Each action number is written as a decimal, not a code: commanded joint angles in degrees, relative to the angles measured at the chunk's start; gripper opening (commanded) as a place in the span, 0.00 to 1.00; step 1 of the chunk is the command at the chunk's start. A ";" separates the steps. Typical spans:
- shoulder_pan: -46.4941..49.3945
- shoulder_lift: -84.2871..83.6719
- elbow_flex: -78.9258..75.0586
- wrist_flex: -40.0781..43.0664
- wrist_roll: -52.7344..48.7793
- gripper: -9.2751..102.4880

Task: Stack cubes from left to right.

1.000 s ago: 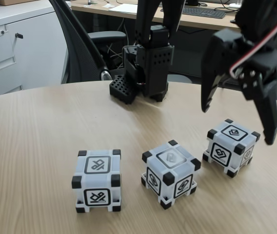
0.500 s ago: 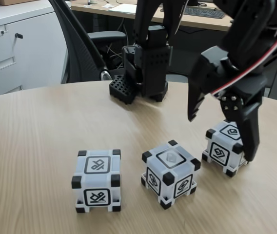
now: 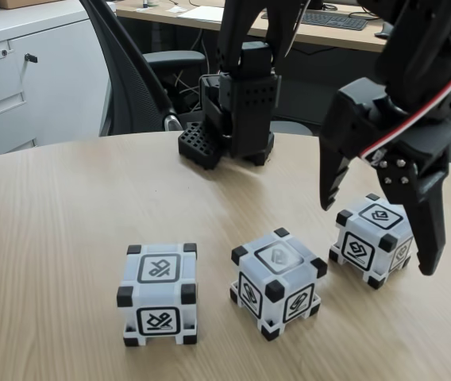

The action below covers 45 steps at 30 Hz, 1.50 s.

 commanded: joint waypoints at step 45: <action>-7.03 -6.15 -1.85 -1.76 3.08 0.41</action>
